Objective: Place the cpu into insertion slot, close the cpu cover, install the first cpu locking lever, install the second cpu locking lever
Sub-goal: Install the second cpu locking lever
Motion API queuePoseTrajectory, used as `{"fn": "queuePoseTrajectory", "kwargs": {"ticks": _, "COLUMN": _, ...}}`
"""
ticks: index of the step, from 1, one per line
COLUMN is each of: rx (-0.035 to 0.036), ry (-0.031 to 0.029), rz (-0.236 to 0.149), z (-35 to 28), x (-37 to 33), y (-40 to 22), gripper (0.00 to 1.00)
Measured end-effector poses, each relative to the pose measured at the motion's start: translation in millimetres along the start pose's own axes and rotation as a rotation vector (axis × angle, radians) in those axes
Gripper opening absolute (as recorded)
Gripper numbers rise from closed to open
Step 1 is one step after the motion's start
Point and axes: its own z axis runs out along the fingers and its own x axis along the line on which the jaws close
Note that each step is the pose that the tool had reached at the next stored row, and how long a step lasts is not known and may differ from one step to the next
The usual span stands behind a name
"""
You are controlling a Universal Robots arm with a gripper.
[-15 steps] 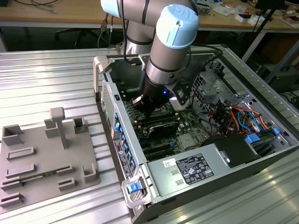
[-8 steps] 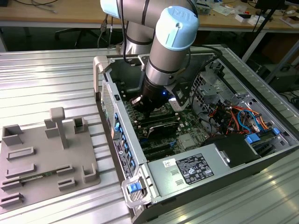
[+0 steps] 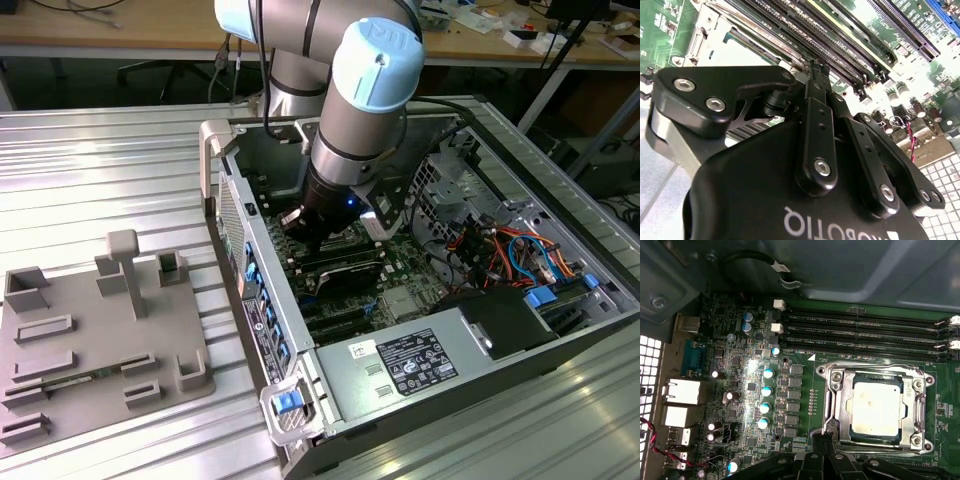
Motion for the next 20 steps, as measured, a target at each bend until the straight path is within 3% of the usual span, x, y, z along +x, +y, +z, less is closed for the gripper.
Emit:
{"fn": "queuePoseTrajectory", "kwargs": {"ticks": 17, "rx": -0.0002, "ry": -0.0001, "rz": 0.0, "z": 1.8, "x": -0.3, "y": 3.8, "gripper": 0.11}}
{"fn": "queuePoseTrajectory", "kwargs": {"ticks": 18, "rx": 0.0018, "ry": 0.0001, "rz": 0.0, "z": 1.9, "x": -0.4, "y": 4.1, "gripper": 0.11}}
{"fn": "queuePoseTrajectory", "kwargs": {"ticks": 20, "rx": 0.0152, "ry": 0.0013, "rz": -0.001, "z": 1.9, "x": -0.4, "y": 4.5, "gripper": 0.11}}
